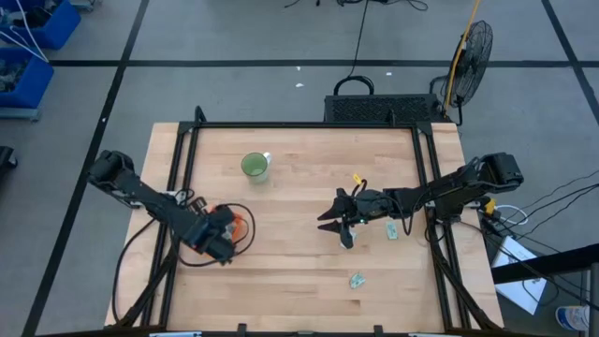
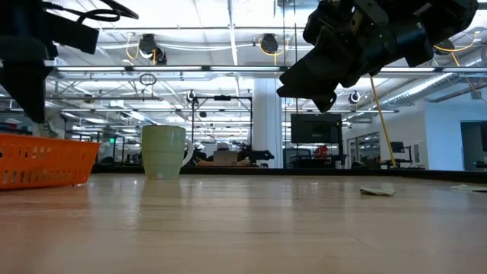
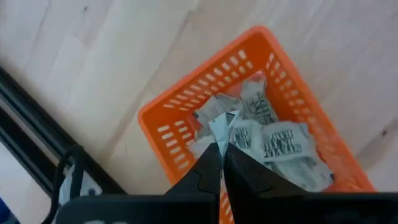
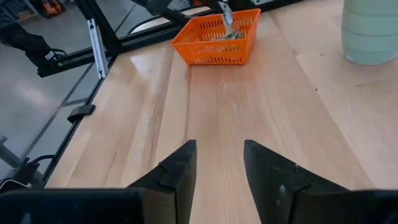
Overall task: Pick and place Stevia / Truvia into bins
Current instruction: Put the stevia packet into the orange bin
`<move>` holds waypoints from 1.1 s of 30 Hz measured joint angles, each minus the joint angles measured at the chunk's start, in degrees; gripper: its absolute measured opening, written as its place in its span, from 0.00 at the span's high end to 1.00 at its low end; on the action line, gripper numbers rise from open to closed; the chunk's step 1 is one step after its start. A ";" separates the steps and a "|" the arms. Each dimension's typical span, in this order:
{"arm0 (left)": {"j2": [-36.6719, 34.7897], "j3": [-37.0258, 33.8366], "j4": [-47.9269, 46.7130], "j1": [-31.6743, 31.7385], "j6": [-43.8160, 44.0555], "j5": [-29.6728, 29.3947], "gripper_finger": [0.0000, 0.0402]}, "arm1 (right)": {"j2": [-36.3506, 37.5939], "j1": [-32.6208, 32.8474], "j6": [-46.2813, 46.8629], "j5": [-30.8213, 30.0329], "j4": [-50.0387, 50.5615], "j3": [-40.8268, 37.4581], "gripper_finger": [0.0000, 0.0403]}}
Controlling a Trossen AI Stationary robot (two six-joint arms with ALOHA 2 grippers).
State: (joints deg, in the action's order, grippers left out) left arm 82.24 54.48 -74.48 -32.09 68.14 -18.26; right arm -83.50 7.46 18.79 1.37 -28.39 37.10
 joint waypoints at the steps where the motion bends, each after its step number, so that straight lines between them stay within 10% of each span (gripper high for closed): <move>1: 0.00 0.00 0.70 -0.19 -0.10 0.00 0.95 | 0.00 0.00 0.00 0.00 0.00 0.00 0.69; 25: 0.26 0.00 8.50 3.87 -11.11 -1.40 0.93 | 0.00 0.00 3.01 0.00 -0.06 0.00 0.69; 33: 0.26 0.00 8.17 5.38 -14.29 -1.26 0.70 | 0.00 0.00 3.02 0.00 -0.06 0.00 0.69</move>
State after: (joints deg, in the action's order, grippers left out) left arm 82.50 54.48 -66.31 -26.72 53.85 -19.52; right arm -83.50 7.46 21.80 1.37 -28.45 37.10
